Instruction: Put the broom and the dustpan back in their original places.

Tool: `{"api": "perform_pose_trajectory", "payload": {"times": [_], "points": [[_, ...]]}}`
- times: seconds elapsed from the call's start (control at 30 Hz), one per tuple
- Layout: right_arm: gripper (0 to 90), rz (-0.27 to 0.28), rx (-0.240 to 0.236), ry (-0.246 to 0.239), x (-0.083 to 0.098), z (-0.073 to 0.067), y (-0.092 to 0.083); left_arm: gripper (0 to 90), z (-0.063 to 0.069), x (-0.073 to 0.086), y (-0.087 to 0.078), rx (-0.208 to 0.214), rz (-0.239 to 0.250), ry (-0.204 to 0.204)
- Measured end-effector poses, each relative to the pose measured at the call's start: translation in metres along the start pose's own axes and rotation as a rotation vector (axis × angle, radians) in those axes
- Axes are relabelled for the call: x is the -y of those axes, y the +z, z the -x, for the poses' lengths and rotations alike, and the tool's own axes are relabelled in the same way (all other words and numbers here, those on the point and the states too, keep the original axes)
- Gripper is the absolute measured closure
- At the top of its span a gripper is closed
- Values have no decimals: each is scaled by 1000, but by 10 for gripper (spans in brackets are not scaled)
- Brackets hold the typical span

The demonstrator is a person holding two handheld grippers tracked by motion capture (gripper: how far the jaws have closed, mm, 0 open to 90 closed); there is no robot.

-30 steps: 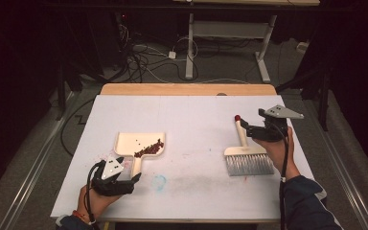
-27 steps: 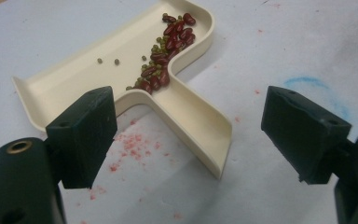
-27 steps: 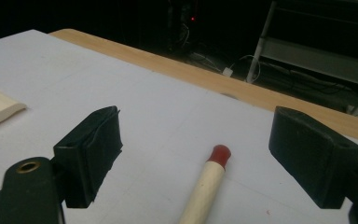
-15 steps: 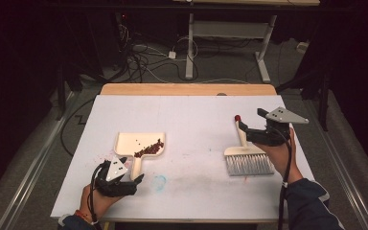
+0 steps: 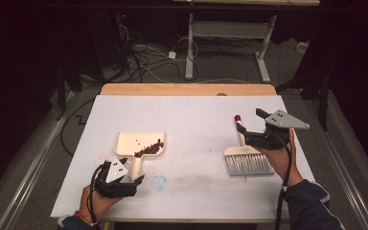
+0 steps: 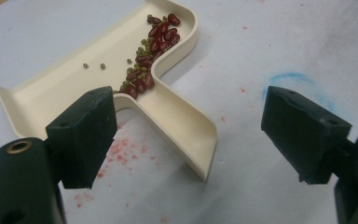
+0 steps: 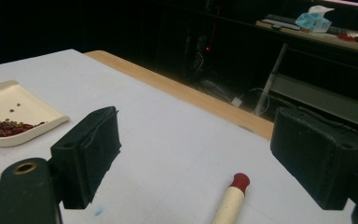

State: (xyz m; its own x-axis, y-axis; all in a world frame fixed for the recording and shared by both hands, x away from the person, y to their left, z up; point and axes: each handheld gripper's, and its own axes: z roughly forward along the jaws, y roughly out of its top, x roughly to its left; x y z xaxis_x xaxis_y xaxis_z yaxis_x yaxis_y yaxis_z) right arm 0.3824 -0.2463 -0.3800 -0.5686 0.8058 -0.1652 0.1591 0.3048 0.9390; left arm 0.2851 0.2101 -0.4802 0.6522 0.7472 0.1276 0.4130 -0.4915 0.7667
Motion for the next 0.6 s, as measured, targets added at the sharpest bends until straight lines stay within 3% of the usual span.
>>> {"api": "perform_pose_trajectory", "payload": {"times": [0.6], "points": [[165, 33, -8, -68, 4, -19, -17, 181, 3, 0, 0, -11, -6, 30]]}}
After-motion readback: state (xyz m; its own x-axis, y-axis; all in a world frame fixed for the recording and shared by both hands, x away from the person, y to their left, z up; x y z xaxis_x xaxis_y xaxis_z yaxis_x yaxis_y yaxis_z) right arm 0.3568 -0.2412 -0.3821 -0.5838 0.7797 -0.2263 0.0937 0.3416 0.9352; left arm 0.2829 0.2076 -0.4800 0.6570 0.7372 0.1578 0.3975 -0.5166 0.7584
